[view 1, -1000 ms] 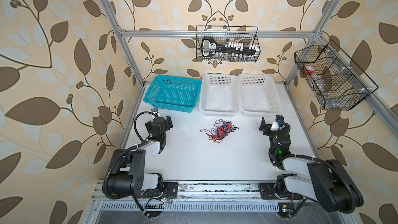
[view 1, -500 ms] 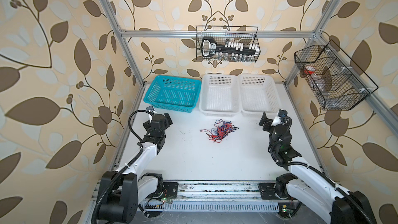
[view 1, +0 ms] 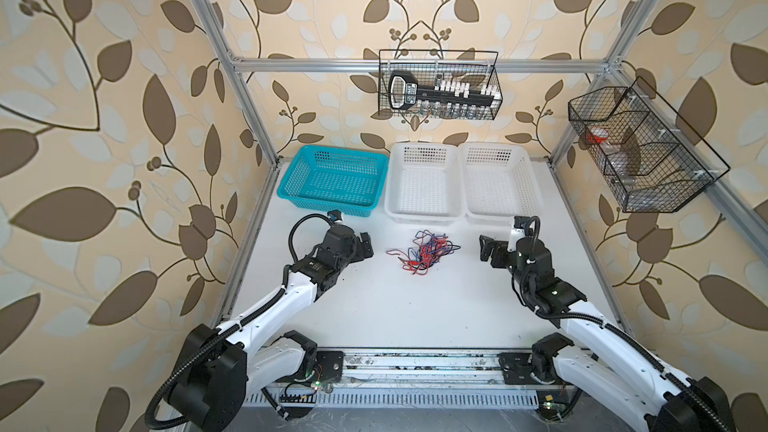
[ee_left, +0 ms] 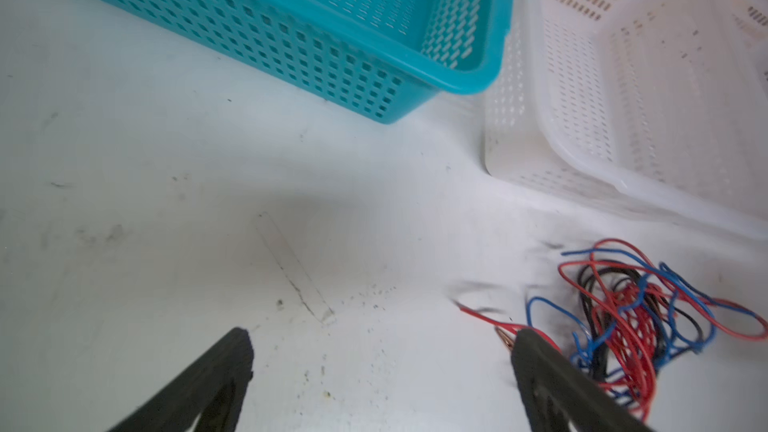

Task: Untangle the cables

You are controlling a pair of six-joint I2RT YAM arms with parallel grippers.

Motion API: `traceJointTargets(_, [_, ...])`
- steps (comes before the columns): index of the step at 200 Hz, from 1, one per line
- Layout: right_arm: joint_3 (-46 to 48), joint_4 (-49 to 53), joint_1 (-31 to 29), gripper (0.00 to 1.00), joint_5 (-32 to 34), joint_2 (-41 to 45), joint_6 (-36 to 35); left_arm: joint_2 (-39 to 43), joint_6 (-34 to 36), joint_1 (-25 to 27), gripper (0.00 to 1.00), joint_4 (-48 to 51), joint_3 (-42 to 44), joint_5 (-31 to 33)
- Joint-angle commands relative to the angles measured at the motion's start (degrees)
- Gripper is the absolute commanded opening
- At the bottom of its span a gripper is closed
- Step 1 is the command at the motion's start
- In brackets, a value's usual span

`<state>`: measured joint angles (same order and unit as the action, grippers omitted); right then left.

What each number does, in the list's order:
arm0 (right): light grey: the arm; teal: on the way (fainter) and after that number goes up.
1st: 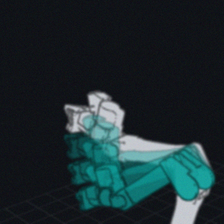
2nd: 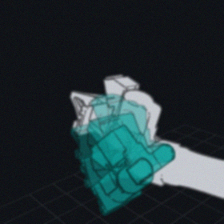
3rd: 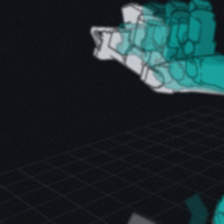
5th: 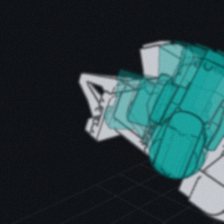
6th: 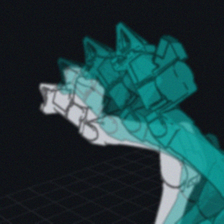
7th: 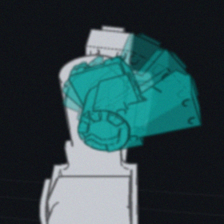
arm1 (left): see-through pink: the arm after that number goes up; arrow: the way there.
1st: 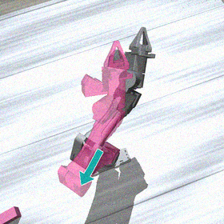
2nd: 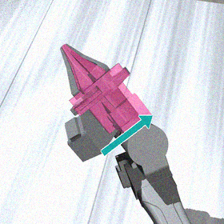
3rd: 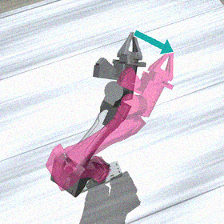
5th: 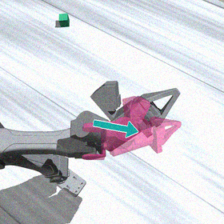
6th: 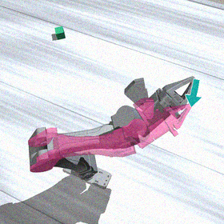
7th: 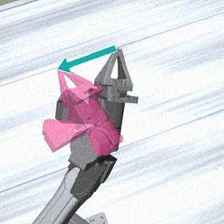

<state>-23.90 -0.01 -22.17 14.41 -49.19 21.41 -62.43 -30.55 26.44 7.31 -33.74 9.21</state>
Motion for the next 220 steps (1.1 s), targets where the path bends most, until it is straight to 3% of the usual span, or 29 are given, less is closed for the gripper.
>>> traceJointTargets(1, [0.70, 1.13, -0.73, 1.00, -5.22, -1.82, 3.53, -1.00, -3.23, 2.62, 0.99, 3.64, -3.89, -3.47])
traceJointTargets(69, [0.46, -3.52, -0.68, 0.85, -6.61, -10.78, 8.80, -8.01, -1.65, 8.97, 0.99, 3.73, -8.48, -6.26])
traceJointTargets(132, [-1.91, -9.86, -0.49, 0.72, -10.10, -22.53, 11.72, -13.42, 3.35, 12.09, 0.99, -4.06, -8.76, -10.03])
traceJointTargets(179, [-3.54, -12.48, -0.69, 0.66, -9.40, -27.99, 11.23, -15.58, 5.45, 13.62, 0.99, -6.57, -10.55, -10.37])
traceJointTargets(220, [-4.65, -13.58, -1.33, 0.61, -10.50, -27.62, 8.22, -17.64, 6.11, 14.61, 0.99, -7.31, -12.36, -11.05])
